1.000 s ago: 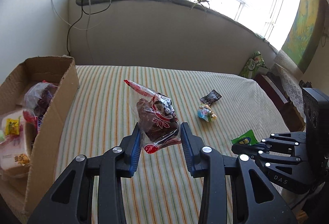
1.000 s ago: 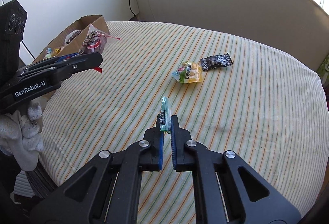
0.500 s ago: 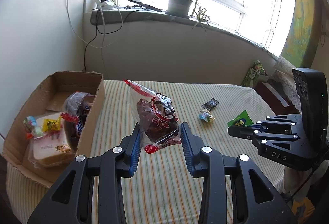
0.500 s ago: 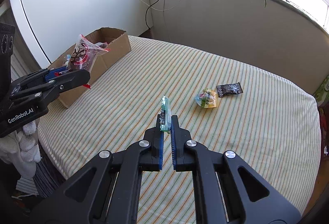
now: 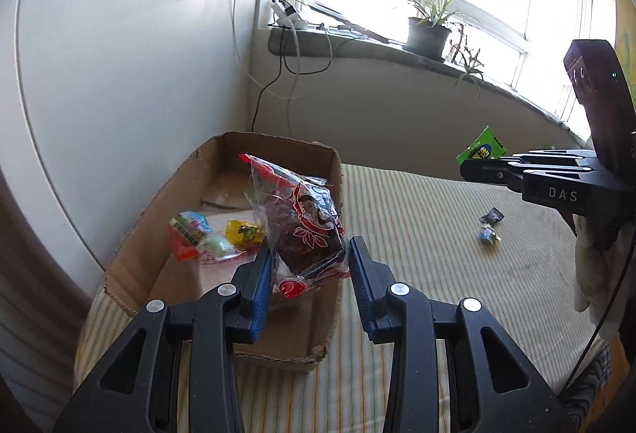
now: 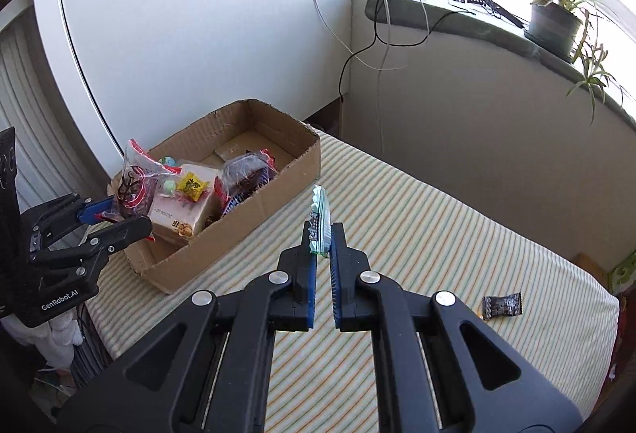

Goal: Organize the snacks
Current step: 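Carry the sweets bag and sachet into the box and open both grippers, then move both grippers to the last two snacks on the bed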

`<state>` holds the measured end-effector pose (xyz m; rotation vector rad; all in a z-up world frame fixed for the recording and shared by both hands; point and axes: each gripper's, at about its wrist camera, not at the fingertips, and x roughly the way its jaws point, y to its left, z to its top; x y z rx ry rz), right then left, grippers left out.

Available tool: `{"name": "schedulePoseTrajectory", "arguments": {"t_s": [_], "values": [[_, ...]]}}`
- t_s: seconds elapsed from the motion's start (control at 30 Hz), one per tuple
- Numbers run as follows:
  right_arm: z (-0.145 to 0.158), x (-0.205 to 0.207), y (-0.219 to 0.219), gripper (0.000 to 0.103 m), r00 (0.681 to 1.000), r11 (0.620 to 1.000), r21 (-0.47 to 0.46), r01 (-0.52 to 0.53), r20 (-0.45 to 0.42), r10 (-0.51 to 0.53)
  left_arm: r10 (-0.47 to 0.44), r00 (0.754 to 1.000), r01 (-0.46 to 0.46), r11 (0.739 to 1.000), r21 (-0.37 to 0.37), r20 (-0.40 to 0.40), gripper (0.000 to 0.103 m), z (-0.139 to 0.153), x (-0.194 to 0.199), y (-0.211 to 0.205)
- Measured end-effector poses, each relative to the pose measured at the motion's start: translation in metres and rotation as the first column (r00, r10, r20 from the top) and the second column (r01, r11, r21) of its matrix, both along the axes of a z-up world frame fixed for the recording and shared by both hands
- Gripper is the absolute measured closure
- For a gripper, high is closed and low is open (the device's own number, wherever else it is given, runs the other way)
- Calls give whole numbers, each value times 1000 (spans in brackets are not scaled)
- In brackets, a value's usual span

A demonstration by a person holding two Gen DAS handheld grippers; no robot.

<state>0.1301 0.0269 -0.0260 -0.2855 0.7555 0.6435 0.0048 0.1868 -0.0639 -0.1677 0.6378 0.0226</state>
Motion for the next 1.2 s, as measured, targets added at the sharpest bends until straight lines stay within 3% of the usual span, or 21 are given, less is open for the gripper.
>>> {"name": "schedulePoseTrajectory", "arguments": {"t_s": [0.47, 0.73, 0.77, 0.83, 0.87, 0.9, 1.2], "values": [[-15, 41, 139, 97, 986, 986, -34, -162, -28, 162, 83, 996, -83, 997, 3, -26, 68, -15, -5, 48], [-25, 45, 175, 97, 978, 978, -50, -203, -54, 200, 73, 996, -72, 997, 23, -43, 67, -16, -1, 47], [-25, 45, 175, 95, 979, 978, -46, -202, -48, 199, 83, 996, -81, 996, 27, -41, 66, -15, -1, 47], [-25, 47, 176, 63, 981, 981, -43, -189, -53, 187, 99, 994, -98, 995, 21, -37, 60, -13, -2, 50], [-22, 46, 174, 39, 984, 984, -33, -178, -37, 177, 102, 994, -101, 995, 9, -34, 55, -12, -2, 52], [-19, 45, 172, 34, 985, 985, -18, -174, -20, 174, 104, 994, -104, 995, 5, -33, 55, -11, -3, 54], [-2, 30, 152, 34, 988, 988, -10, -153, 16, 153, 104, 995, -104, 994, 22, -6, 55, 0, -14, 47]]}}
